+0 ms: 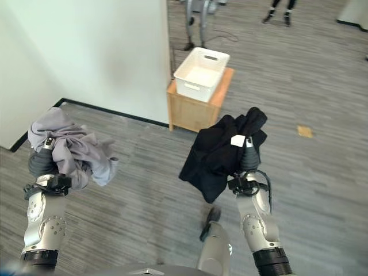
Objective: Pick up bed clothes into laundry basket.
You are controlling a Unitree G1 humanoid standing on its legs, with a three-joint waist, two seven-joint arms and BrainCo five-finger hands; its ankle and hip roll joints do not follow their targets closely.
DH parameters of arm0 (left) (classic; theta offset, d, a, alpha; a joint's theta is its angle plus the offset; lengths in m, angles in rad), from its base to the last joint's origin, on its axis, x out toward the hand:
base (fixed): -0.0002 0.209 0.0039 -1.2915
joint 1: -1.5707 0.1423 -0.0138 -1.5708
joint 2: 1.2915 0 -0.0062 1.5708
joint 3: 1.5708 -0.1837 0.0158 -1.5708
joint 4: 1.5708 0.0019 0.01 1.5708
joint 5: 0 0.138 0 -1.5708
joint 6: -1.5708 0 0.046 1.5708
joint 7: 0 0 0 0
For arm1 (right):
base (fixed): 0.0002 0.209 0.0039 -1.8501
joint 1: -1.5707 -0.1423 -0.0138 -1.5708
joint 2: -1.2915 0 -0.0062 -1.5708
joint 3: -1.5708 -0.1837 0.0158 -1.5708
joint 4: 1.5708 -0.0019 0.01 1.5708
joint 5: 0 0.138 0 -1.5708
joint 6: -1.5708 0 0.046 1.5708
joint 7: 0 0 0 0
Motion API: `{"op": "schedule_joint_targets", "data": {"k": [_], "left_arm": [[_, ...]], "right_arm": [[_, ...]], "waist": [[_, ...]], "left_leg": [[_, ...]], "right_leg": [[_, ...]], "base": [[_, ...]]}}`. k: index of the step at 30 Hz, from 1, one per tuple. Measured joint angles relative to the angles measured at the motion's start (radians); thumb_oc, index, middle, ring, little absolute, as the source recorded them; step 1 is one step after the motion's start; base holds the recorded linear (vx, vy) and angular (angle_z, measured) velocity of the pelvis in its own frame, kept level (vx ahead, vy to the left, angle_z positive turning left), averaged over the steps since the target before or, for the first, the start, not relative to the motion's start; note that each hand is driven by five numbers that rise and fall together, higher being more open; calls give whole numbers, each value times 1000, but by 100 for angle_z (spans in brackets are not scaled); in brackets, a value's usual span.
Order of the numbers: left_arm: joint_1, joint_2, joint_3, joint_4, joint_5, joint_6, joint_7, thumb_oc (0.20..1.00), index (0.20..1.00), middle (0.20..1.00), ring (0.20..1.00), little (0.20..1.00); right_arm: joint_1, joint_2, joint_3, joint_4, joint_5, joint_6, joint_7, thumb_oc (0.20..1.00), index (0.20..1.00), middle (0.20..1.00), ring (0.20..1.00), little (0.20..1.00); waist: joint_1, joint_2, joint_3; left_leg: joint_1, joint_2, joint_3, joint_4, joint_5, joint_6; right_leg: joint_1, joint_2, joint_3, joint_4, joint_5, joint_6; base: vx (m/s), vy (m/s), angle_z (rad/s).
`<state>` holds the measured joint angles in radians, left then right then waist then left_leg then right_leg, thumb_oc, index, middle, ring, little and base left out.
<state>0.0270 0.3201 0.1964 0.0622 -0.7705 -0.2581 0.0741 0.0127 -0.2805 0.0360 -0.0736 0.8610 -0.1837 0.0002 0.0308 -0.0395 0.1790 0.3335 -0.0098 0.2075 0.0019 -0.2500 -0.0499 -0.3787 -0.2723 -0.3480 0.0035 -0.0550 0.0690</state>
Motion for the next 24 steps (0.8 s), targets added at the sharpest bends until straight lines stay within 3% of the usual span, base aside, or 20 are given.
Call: {"op": "schedule_joint_targets", "data": {"k": [1,3,5,6,7,8,9,10,11,13,14,15,16,17,18,19,20,21,22,24], "left_arm": [[0,-46,5,21,4,-1,0,200,200,200,200,200],[-2,-107,-3,30,5,7,1,200,200,200,200,200],[2,-120,-33,37,5,9,-2,200,200,200,200,200],[-4,-128,-32,37,5,9,-4,200,200,200,200,200],[-42,-119,-32,35,4,11,-3,200,200,200,200,200],[-77,-121,-51,8,4,17,-4,200,200,200,200,200],[-87,-117,-54,-1,4,17,-6,200,200,200,200,200],[-94,-50,-73,8,-1,15,-11,200,200,200,200,200],[-100,-31,-84,24,-2,23,-9,200,200,200,200,200],[-71,-27,-89,32,-3,26,-12,200,200,200,200,200],[-53,-42,-103,32,-4,27,-12,200,200,200,200,200],[-33,-44,-123,31,-6,27,-13,200,200,200,200,200],[6,-53,-134,33,-8,29,-19,200,200,200,200,200],[9,-44,-109,32,-10,33,-17,200,200,200,200,200],[-16,-31,-99,19,-10,33,-18,200,200,200,200,200],[-35,-25,-93,19,-10,34,-17,200,200,200,200,200],[-44,-10,-84,20,-9,36,-14,200,200,200,200,200],[-40,-3,-72,18,-9,37,-11,200,200,200,200,200],[-39,7,-71,18,-5,36,-12,200,200,200,200,200],[-41,28,-84,17,2,28,-11,200,200,200,200,200]], "right_arm": [[-4,-9,-16,1,0,-1,1,200,200,200,200,200],[-10,-8,-40,29,1,1,-1,200,200,200,200,200],[-12,-17,-72,43,1,2,0,200,200,200,200,200],[-37,-33,-71,48,4,-19,-5,200,200,200,200,200],[-33,-36,-93,53,4,-28,-7,200,200,200,200,200],[-10,-38,-156,38,5,-28,-7,200,200,200,200,200],[-13,-38,-160,40,5,-29,-11,200,200,200,200,200],[-22,-23,-164,45,15,-50,-41,200,200,200,200,200],[-5,-29,-154,33,15,-53,-42,200,200,200,200,200],[-19,-35,-121,22,16,-67,-43,200,200,200,200,200],[-9,-46,-105,1,15,-72,-41,200,200,200,200,200],[-6,-68,-83,-1,15,-68,-42,200,200,200,200,200],[-1,-115,-42,-8,12,-67,-43,200,200,200,200,200],[-9,-93,9,-3,3,-38,-35,200,200,200,200,200],[-19,-72,8,-5,0,-33,-32,200,200,200,200,200],[-34,-60,8,-13,-1,-32,-32,200,200,200,200,200],[-43,-52,11,-36,-12,-30,-32,200,200,200,200,200],[-65,-44,10,-52,-32,-29,-32,200,200,200,200,200],[-58,-41,10,-73,-40,-29,-31,200,200,200,200,200],[-58,-44,9,-73,-62,-24,-26,200,200,200,200,200]], "waist": [[-6,34,1],[-2,42,8],[8,38,12],[-4,35,18],[-6,32,37],[2,20,56],[4,23,58],[13,-49,88],[3,-69,87],[8,-57,73],[7,-14,52],[16,21,33],[24,73,-32],[11,4,-48],[20,-33,-50],[25,-33,-49],[37,-31,-43],[51,0,-26],[37,29,-24],[-2,34,-15]], "left_leg": [[34,33,-7,13,-8,-27],[30,85,-19,156,13,-94],[-95,130,-65,475,98,-105],[-185,130,-89,551,226,-97],[-292,170,-110,754,450,-91],[-468,237,-113,982,666,-39],[-501,241,-111,1023,636,-46],[-638,231,-21,971,367,-57],[-666,227,31,823,365,-58],[-693,225,60,586,357,-64],[-655,206,59,290,385,-30],[-642,196,50,234,495,44],[-528,112,-29,0,405,21],[-433,41,17,-67,412,74],[-381,22,-1,-79,392,98],[-348,16,4,-83,358,126],[-303,-16,62,-80,313,136],[-281,-3,122,-61,299,156],[-250,-10,89,-74,277,172],[-221,-34,44,-78,253,170]], "right_leg": [[-9,-5,-7,113,114,-6],[-2,-15,7,264,178,-39],[47,27,58,277,177,-64],[77,64,48,271,119,-78],[115,92,51,294,49,-100],[154,114,35,306,5,-90],[167,113,36,305,-4,-99],[281,118,34,230,-16,-109],[351,121,16,173,-4,-91],[459,137,4,81,-34,-65],[551,157,14,28,-40,-10],[593,159,27,27,-62,20],[649,162,64,-14,-93,68],[698,95,41,-8,-66,87],[672,84,24,57,-89,81],[635,107,28,71,-74,94],[567,74,16,226,-69,113],[411,-7,33,569,-41,134],[268,-82,33,833,70,129],[140,-112,108,900,15,139]], "base": [[688,-247,58],[409,-191,39],[547,-430,-8],[604,-505,-25],[582,-318,14],[413,-178,28],[290,-91,-10],[313,0,-19],[461,26,-34],[462,76,-48],[412,124,-75],[607,151,-94],[363,77,-86],[452,161,-69],[398,367,-28],[356,425,-27],[210,441,-54],[102,242,-47],[131,155,-12],[142,-16,68]]}}
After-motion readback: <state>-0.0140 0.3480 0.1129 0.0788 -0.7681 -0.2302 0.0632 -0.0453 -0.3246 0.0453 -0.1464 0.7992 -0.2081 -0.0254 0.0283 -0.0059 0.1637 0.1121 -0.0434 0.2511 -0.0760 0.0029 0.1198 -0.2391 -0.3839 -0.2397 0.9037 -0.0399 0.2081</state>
